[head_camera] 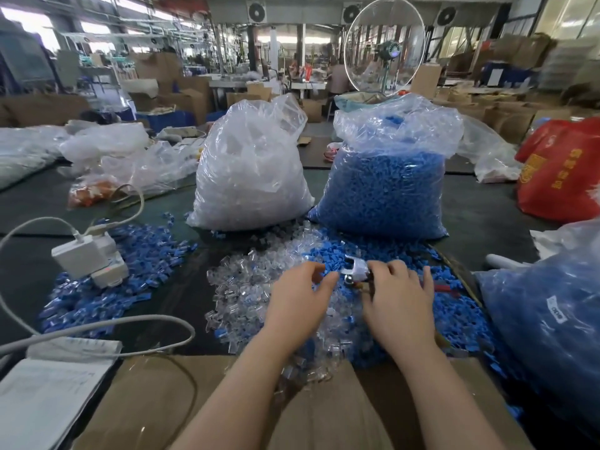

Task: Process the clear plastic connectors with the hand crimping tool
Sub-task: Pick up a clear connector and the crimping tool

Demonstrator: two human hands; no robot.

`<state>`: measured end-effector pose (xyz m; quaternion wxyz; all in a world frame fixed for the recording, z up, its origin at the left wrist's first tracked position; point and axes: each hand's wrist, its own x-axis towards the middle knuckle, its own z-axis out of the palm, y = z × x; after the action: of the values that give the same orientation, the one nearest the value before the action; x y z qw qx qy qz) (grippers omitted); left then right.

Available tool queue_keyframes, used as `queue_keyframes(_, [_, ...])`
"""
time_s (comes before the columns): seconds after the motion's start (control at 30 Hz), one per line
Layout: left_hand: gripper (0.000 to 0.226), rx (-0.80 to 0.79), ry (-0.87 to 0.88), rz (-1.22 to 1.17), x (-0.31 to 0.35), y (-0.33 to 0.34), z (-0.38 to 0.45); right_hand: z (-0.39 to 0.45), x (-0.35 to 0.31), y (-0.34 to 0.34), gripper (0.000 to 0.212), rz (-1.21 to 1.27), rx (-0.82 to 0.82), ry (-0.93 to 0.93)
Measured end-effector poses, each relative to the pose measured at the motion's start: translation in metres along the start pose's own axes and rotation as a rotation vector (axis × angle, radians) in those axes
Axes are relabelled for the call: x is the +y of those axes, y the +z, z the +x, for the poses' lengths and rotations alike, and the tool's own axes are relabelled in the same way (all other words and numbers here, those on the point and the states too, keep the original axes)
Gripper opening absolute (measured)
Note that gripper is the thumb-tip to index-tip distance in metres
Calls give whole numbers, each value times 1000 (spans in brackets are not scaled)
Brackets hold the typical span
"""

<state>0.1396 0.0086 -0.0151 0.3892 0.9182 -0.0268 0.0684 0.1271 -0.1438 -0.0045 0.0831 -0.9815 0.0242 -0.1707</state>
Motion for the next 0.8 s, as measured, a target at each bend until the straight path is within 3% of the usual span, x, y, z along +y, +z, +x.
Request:
queue_keyframes(0.13, [25, -15, -73, -306, 11, 3, 10, 9, -27, 6, 47, 106, 110, -95])
queue_keyframes(0.2, [19, -3, -93, -568, 10, 1, 13, 7, -33, 10, 50, 162, 151, -140])
queue_keyframes(0.27, [22, 1, -104, -748, 7, -2, 14, 6, -31, 9, 58, 179, 163, -173])
queue_keyframes(0.33, [26, 0, -103, -782, 4, -1, 13, 8, -24, 7, 70, 157, 107, -185])
queue_keyframes(0.43, [21, -22, -98, -746, 3, 5, 11, 12, -11, 4, 89, 96, -69, -147])
queue_keyframes(0.5, [19, -18, -92, -742, 3, 7, 10, 11, -6, 6, 88, 61, -132, -121])
queue_keyframes(0.67, [22, 40, -15, -579, 3, 3, 12, 7, -3, 17, 53, 92, 9, -104])
queue_keyframes(0.8, [29, 163, 81, -72, -13, -4, 13, 13, 5, 19, 34, 125, -31, -15])
